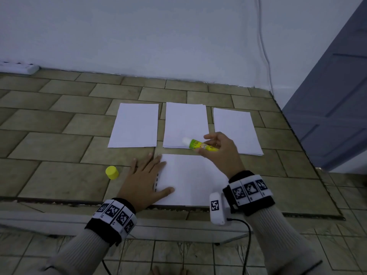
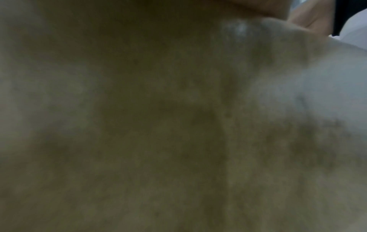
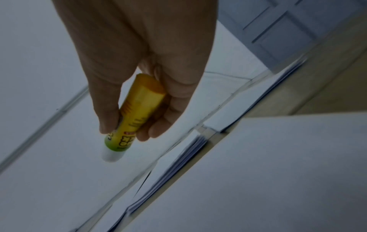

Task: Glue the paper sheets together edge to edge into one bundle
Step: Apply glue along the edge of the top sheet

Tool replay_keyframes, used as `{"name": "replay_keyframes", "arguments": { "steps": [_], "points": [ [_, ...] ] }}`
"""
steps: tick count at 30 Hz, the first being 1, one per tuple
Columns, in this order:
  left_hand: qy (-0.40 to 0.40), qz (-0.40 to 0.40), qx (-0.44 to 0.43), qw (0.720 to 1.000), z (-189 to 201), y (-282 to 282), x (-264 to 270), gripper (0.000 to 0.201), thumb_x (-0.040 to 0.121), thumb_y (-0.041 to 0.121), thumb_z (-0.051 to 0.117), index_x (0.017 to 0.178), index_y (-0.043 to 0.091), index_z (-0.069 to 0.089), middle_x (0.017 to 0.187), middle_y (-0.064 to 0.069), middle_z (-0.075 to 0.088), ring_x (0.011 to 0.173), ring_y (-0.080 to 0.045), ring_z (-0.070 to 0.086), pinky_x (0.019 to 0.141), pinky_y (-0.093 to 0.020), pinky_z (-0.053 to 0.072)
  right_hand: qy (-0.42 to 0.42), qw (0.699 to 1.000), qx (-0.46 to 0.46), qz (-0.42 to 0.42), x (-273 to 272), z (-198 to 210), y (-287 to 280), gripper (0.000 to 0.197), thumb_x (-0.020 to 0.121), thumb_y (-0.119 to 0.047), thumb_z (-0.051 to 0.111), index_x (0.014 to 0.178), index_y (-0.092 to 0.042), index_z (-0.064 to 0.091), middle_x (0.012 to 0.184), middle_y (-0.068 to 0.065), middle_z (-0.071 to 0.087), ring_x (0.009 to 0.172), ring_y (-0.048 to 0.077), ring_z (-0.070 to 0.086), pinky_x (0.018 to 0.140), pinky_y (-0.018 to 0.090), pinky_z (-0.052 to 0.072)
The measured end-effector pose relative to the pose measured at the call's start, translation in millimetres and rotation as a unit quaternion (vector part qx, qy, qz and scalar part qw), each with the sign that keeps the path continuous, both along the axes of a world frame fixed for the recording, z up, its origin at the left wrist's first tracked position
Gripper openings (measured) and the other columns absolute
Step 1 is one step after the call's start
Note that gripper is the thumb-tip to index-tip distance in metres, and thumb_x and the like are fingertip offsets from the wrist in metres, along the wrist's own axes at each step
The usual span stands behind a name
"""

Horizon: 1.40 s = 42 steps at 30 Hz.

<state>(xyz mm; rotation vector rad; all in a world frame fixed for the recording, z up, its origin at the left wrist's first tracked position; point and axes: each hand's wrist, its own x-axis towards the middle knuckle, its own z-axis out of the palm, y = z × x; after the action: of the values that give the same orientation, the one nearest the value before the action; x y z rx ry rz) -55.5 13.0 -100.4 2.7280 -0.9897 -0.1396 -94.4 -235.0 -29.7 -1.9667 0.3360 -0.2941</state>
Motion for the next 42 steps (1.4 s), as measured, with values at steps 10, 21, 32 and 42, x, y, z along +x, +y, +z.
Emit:
{"name": "replay_keyframes", "arguments": {
  "steps": [10, 21, 32, 42],
  "points": [
    [-0.008, 0.000, -0.017, 1.000, -5.2, 0.6, 2.2, 0.105, 0.071, 0.092, 0.010, 0.150, 0.027, 0.032, 0.161, 0.005, 0.016, 0.150, -0.015, 0.004, 0.119, -0.053, -0.004, -0.023, 0.996, -0.031, 0.076, 39.9, 0.5, 51.4, 0.021, 0.075, -0.012, 0.078, 0.084, -0.013, 0.059, 0.079, -0.003, 0.064, 0.073, 0.007, 0.061, 0.068, 0.015, 0.049],
    [0.000, 0.002, -0.017, 1.000, -4.8, 0.6, 2.9, 0.107, 0.069, 0.094, 0.010, 0.151, 0.028, 0.029, 0.162, 0.002, 0.014, 0.149, -0.012, -0.002, 0.119, -0.051, -0.008, 0.016, 0.964, -0.209, 0.163, 56.9, -8.5, 78.6, 0.031, 0.082, -0.016, 0.071, 0.105, -0.005, 0.053, 0.098, 0.014, 0.064, 0.092, 0.031, 0.060, 0.081, 0.045, 0.050],
    [0.004, 0.002, -0.022, 1.000, -4.6, 0.4, 3.0, 0.105, 0.071, 0.093, 0.014, 0.151, 0.027, 0.029, 0.162, 0.003, 0.010, 0.148, -0.011, -0.006, 0.119, -0.051, -0.009, 0.031, 0.955, -0.243, 0.165, 57.2, -5.2, 81.0, 0.034, 0.086, -0.016, 0.067, 0.113, -0.003, 0.051, 0.105, 0.017, 0.063, 0.098, 0.034, 0.059, 0.083, 0.044, 0.049],
    [-0.003, 0.002, -0.017, 1.000, -4.9, 0.7, 2.8, 0.107, 0.069, 0.094, 0.010, 0.151, 0.028, 0.029, 0.162, 0.004, 0.011, 0.149, -0.013, -0.001, 0.119, -0.051, -0.008, 0.056, 0.952, -0.262, 0.151, 50.3, -0.5, 69.3, 0.033, 0.086, -0.016, 0.066, 0.112, -0.003, 0.050, 0.107, 0.017, 0.061, 0.099, 0.032, 0.057, 0.082, 0.041, 0.048]
  ]
}}
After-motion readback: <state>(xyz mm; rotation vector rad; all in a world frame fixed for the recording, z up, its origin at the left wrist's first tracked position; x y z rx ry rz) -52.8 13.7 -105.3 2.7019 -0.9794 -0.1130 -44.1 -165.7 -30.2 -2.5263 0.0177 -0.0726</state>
